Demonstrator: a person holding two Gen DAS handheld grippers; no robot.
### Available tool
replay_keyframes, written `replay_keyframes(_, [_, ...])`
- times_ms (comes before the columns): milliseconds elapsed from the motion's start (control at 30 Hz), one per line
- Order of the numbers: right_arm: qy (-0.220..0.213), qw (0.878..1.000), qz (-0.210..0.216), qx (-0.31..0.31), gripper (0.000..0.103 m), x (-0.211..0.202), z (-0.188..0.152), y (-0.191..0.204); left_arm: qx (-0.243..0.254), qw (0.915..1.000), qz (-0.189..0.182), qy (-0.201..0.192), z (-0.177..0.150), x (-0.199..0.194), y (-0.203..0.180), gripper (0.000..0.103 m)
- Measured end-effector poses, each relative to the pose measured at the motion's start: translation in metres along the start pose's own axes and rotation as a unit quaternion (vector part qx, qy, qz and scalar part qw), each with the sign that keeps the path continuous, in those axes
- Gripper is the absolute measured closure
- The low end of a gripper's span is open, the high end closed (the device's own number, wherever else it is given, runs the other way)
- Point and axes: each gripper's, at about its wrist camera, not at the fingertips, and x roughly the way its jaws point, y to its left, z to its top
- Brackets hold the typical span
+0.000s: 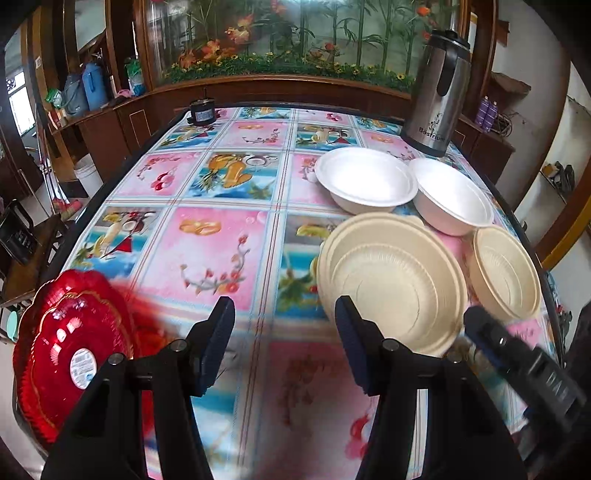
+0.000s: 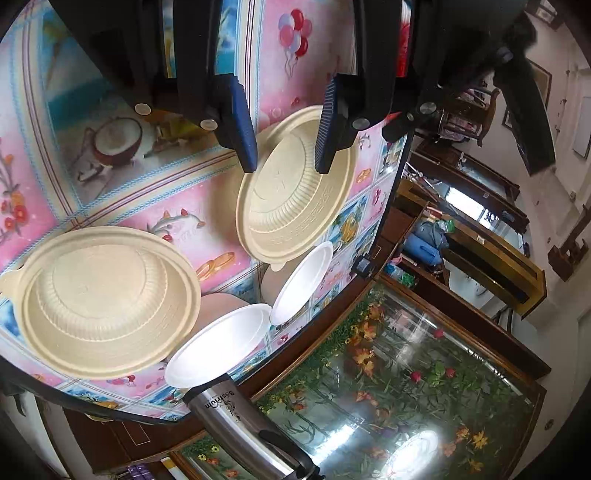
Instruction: Organize plates and bowls
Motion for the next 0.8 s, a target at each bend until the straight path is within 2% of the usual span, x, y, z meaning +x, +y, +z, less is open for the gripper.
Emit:
replay_keyframes(167, [0.006, 1.0, 0.003, 0.013, 0.068, 0.012, -0.001, -0.01, 0.017, 0.9998, 0.011, 0.002, 0.001, 0.017, -0.014, 0.048])
replay_keyframes(367, [0.012, 1.0, 0.001, 0.016, 0.068, 0.02, 0.0, -0.012, -0.014, 0.9992, -0.013, 0.036, 0.006, 0.038, -0.011, 0.048])
replay_keyframes(800, [0.004, 1.0, -0.022, 0.01, 0.068, 0.024, 0.0, -0.014, 0.013, 0.9995, 0.007, 0.028, 0.001, 0.054, -0.022, 0.048])
